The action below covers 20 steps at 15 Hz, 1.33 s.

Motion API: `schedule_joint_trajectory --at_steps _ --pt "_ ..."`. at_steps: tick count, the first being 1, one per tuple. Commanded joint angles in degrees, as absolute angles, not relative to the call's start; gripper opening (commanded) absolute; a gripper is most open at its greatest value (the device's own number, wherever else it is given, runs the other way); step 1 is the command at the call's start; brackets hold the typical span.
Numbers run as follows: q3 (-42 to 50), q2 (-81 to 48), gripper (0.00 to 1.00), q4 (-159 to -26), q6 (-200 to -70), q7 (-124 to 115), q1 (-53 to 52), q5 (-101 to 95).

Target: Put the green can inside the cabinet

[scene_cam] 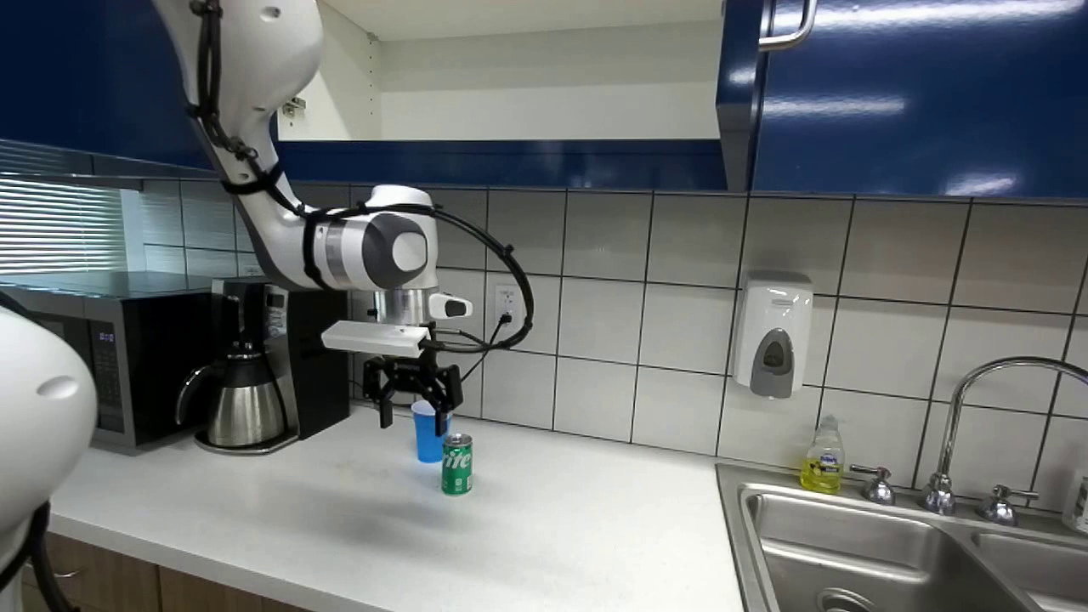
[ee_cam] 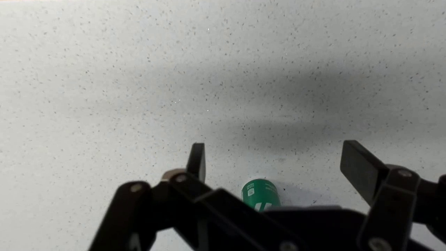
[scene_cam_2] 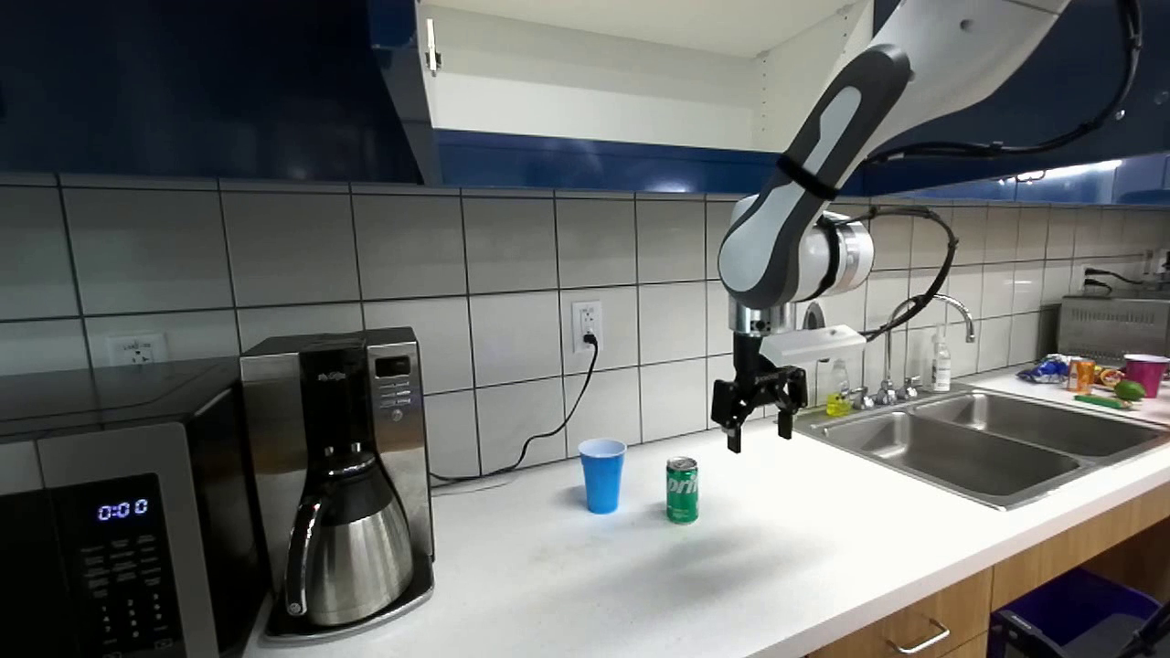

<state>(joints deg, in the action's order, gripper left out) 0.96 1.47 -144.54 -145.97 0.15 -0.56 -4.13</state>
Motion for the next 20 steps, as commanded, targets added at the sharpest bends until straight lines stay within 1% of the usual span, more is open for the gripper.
schedule_joint_trajectory --at_steps 1,10,20 --pt "1.28 -5.55 1.0 -141.34 -151.59 -2.12 0.19 -6.0" --pt "4.72 -18.84 1.0 -136.39 -166.5 -3.49 -2.16 -7.73" --pt "9.41 -27.22 1.0 -131.83 -176.33 -4.21 -9.02 -7.17"
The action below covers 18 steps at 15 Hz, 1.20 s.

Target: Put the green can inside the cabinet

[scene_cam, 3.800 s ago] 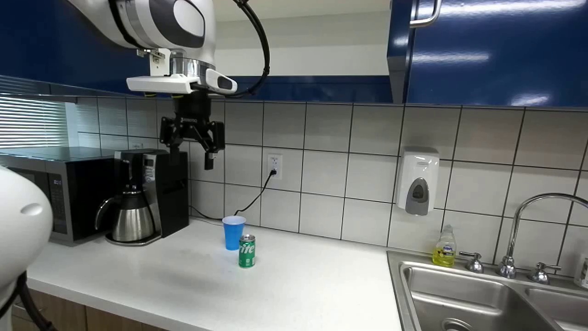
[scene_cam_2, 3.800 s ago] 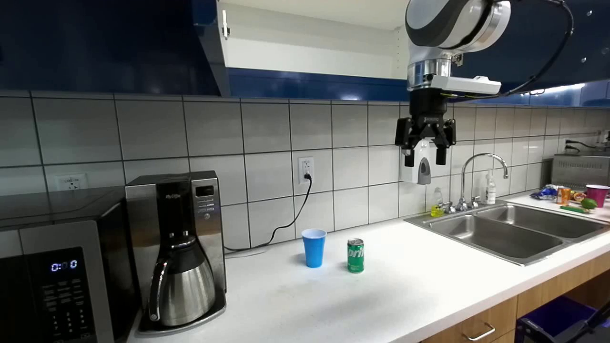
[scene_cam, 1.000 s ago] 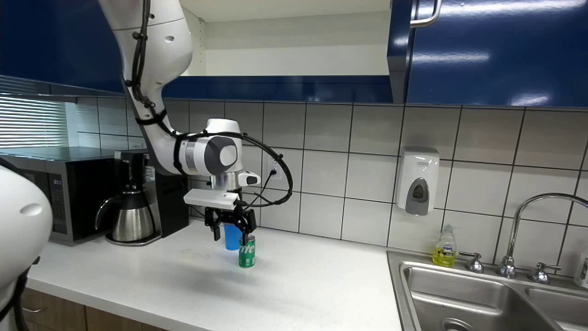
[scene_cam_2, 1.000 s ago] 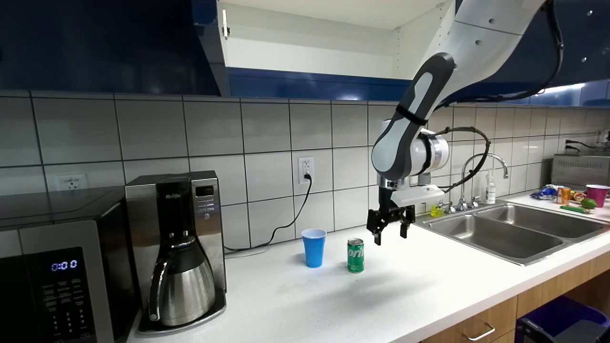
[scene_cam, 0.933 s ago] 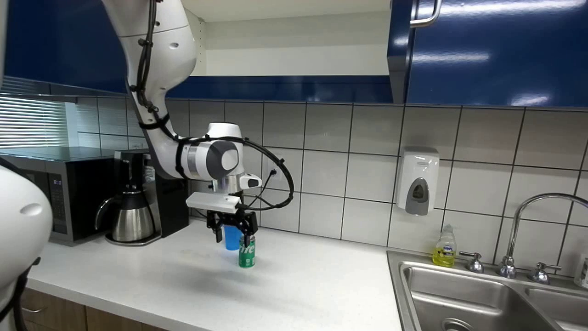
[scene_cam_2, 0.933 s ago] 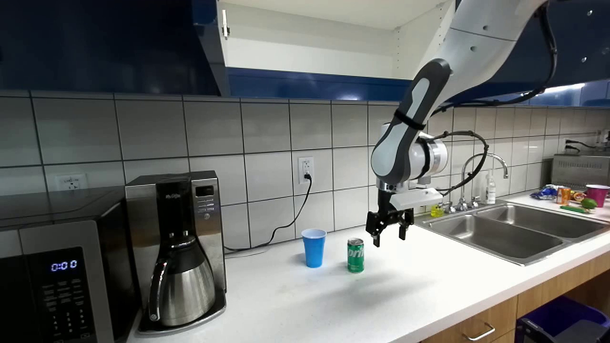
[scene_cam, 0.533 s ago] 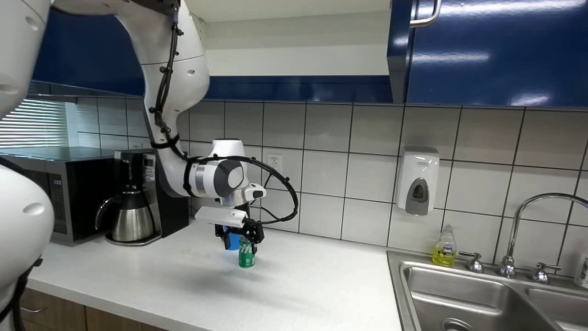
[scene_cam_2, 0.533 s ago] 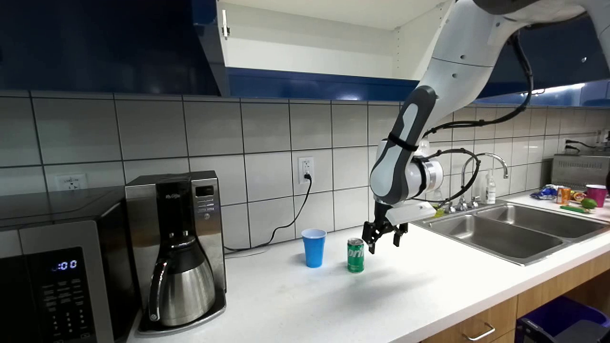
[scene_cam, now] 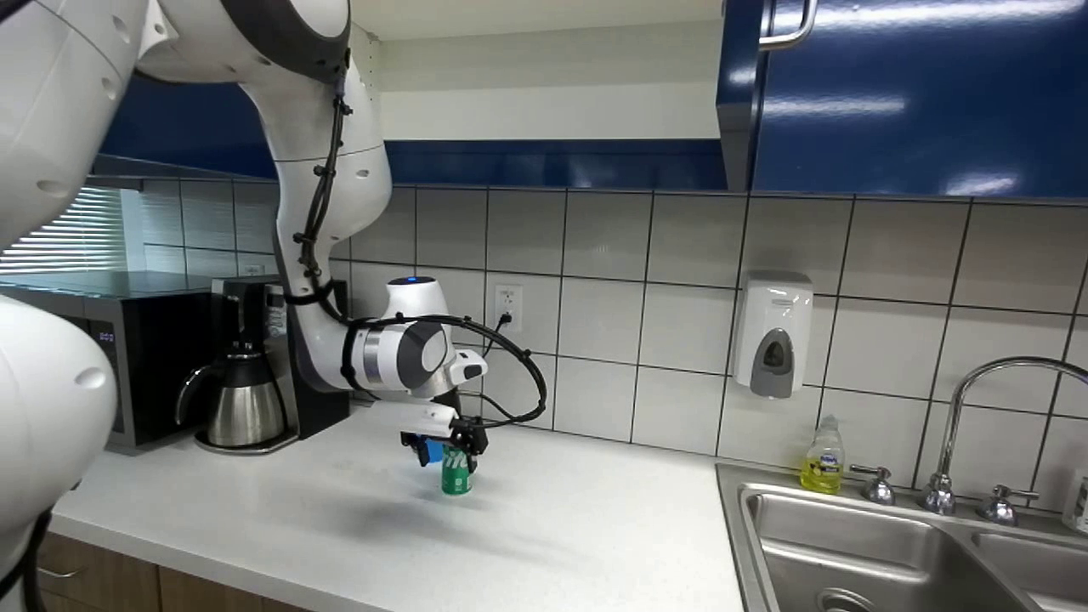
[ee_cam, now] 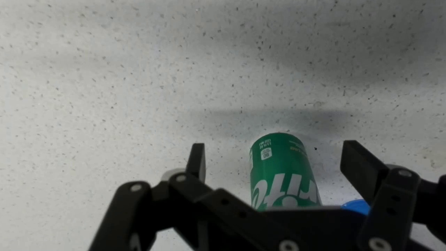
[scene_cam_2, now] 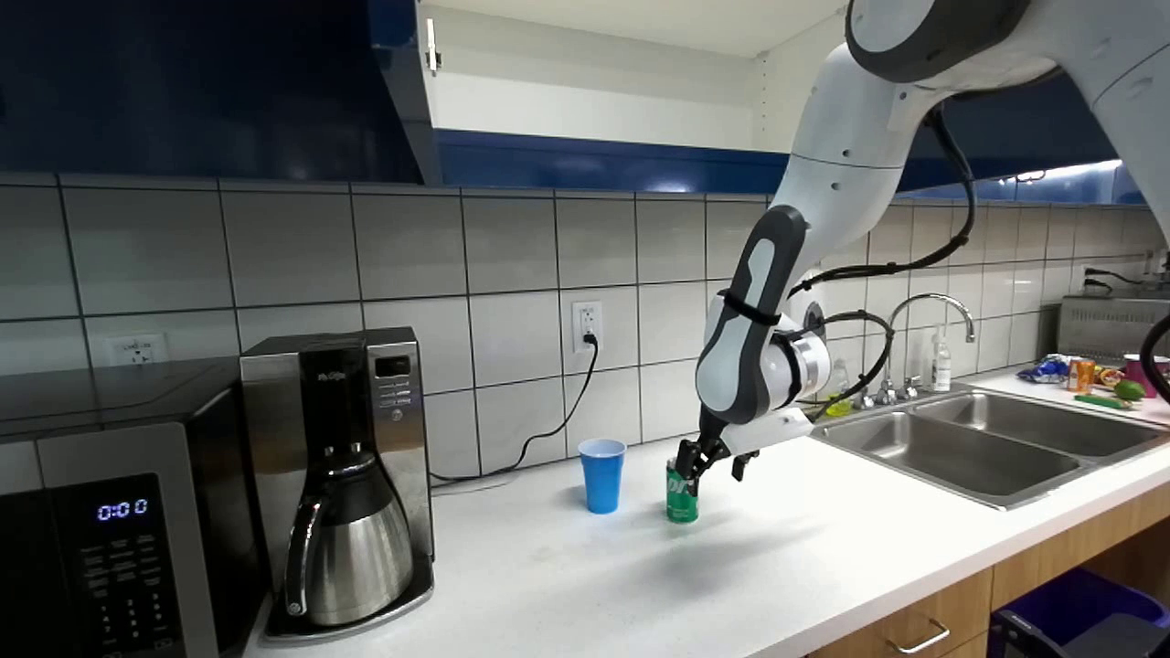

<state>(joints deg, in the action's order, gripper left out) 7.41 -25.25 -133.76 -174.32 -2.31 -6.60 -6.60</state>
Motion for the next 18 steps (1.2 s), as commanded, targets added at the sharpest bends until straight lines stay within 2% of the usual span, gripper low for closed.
schedule_joint_trajectory --at_steps 1,18 --pt "9.99 -27.79 1.0 -131.39 -177.01 -4.34 -9.76 -6.98" --pt "14.49 -35.68 1.0 -123.93 -180.31 -5.82 -15.73 -4.66"
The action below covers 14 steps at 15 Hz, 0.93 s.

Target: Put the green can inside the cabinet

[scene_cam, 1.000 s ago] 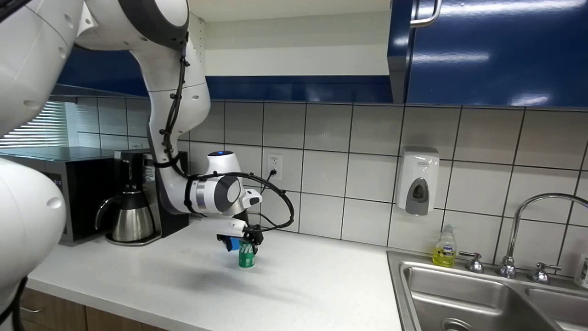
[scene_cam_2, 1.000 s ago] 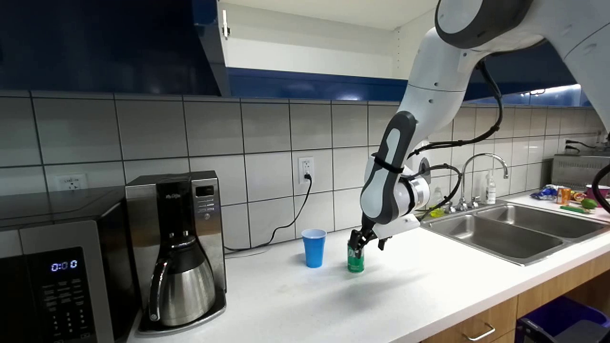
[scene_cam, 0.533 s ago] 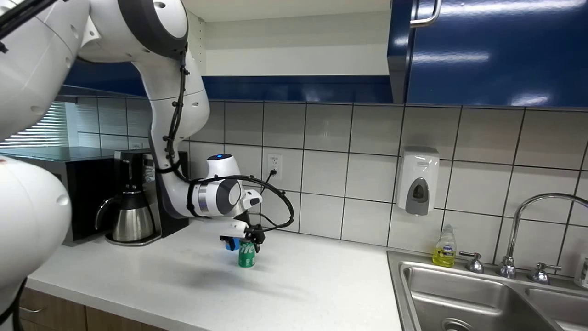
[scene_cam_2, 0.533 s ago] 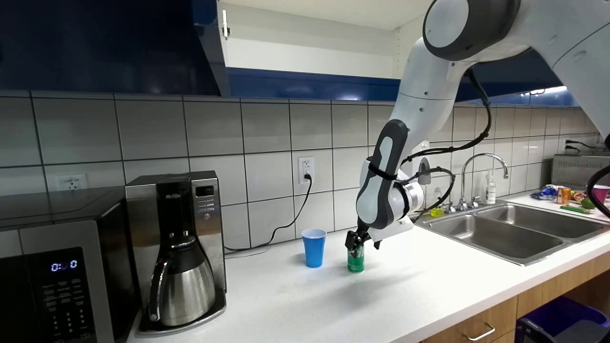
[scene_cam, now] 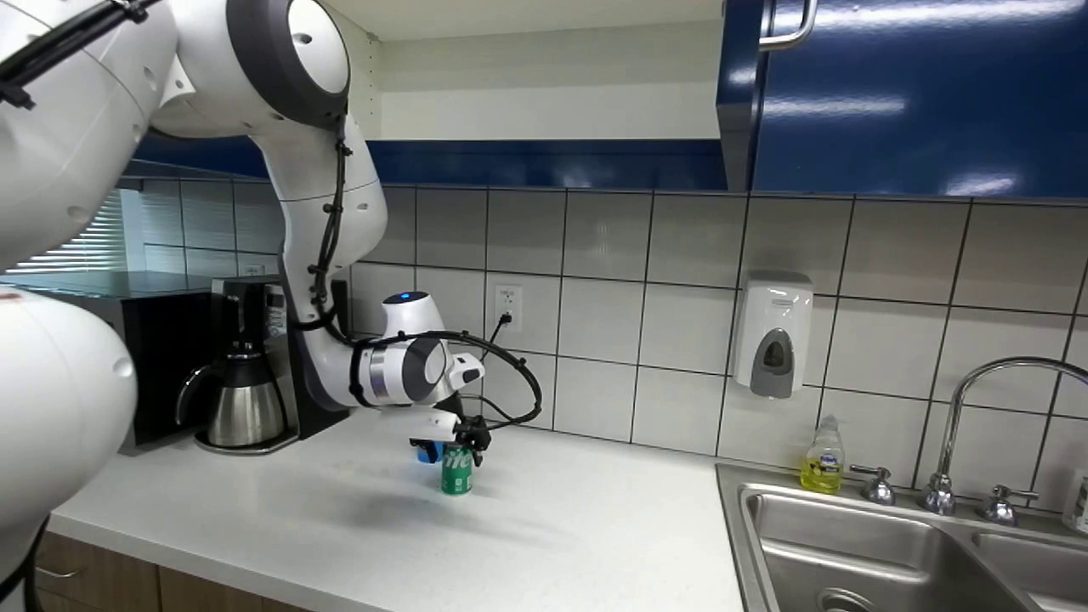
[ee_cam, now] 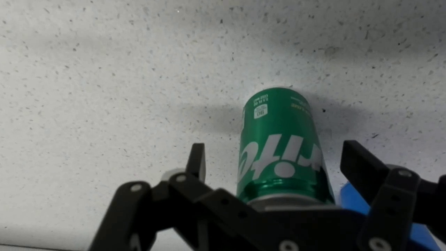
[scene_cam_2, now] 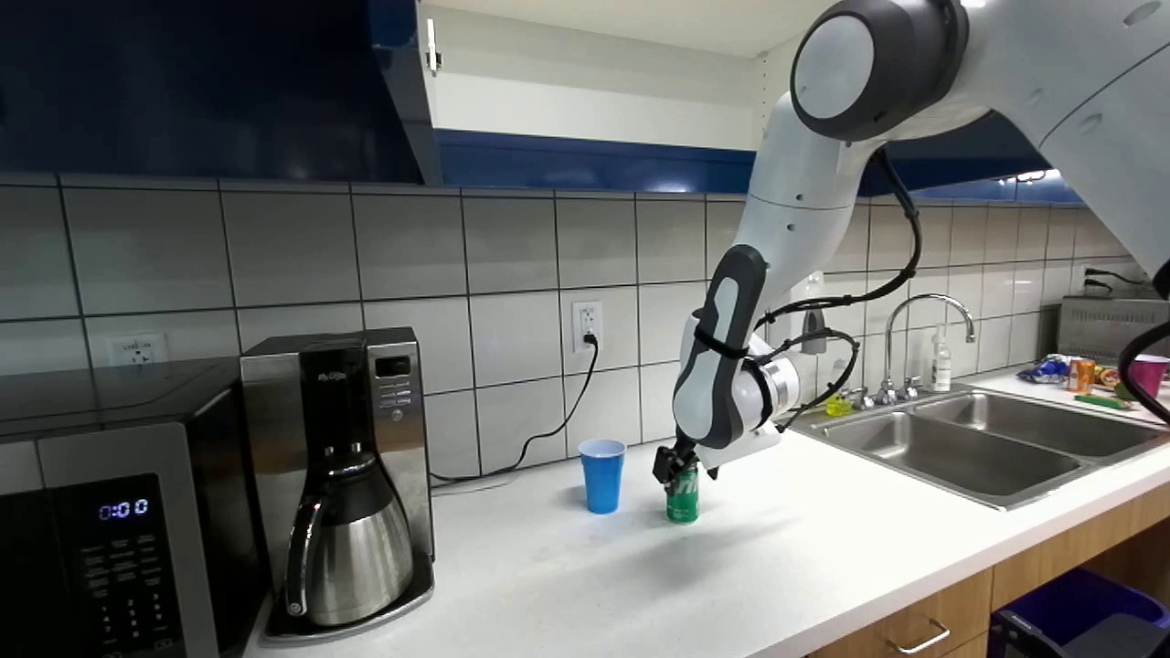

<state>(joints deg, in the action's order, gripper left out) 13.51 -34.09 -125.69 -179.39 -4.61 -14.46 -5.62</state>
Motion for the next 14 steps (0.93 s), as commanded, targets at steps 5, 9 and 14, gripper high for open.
schedule_joint_trajectory --at_steps 5,9,14 --pt "14.14 -36.81 0.6 -122.64 -181.06 -5.59 -15.77 -3.84" --pt "13.81 -37.37 0.39 -122.22 -181.72 -5.38 -15.58 -3.12" --pt "13.63 -34.84 0.39 -123.35 -179.19 -5.63 -15.36 -2.07"
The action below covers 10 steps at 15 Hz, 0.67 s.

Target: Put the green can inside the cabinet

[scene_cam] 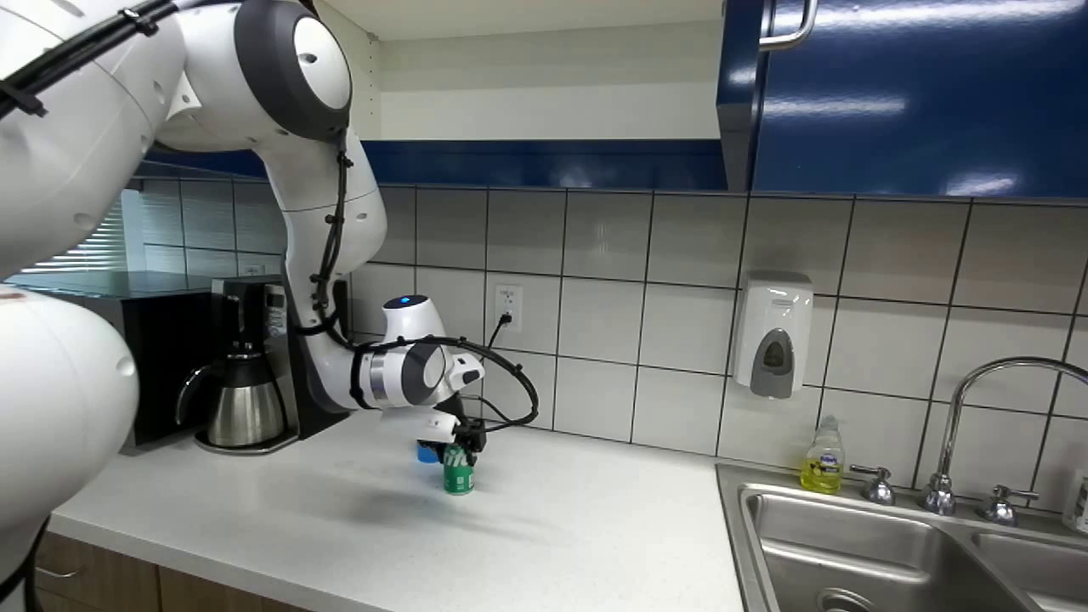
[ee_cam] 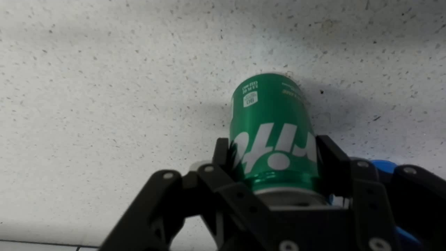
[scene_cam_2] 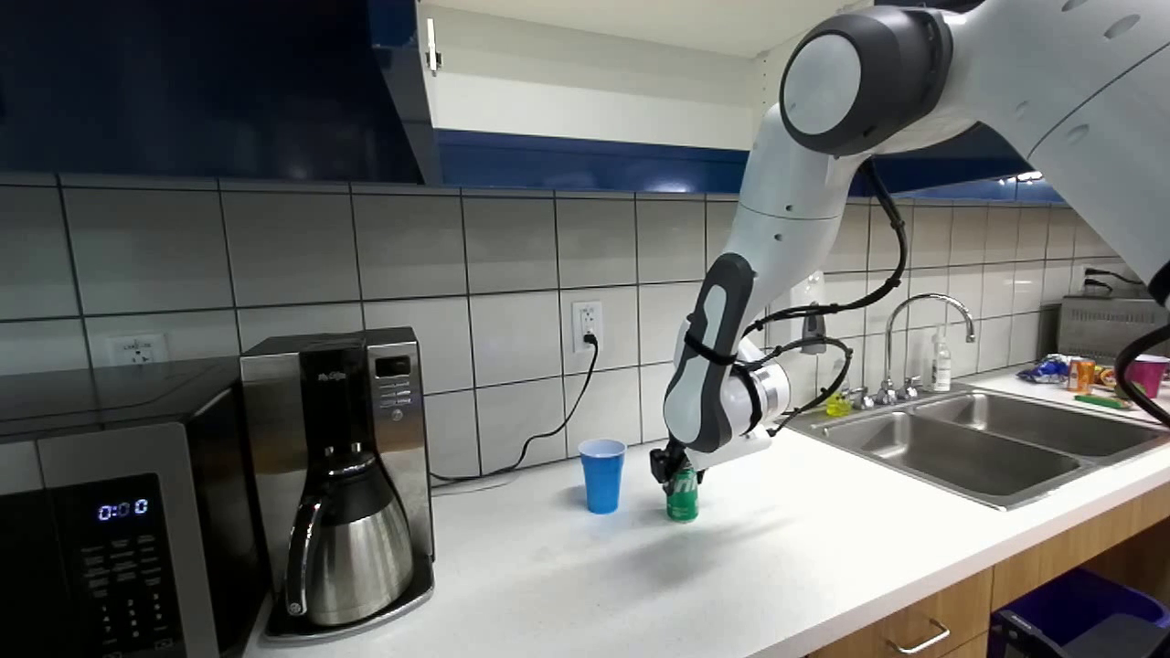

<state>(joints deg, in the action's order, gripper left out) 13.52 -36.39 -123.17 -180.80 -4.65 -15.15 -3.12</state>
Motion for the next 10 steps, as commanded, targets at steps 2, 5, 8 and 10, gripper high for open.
schedule_joint_trajectory --at_steps 2,5,8,10 --pt "13.68 -33.15 0.39 -124.23 -177.77 -5.64 -15.5 -1.62" --pt "14.22 -30.32 0.39 -125.61 -175.78 -5.73 -16.22 -1.92" --pt "14.64 -26.73 0.39 -127.18 -173.37 -6.14 -17.0 -2.87" --pt "14.9 -23.9 0.39 -128.43 -170.99 -6.65 -17.56 -3.68"
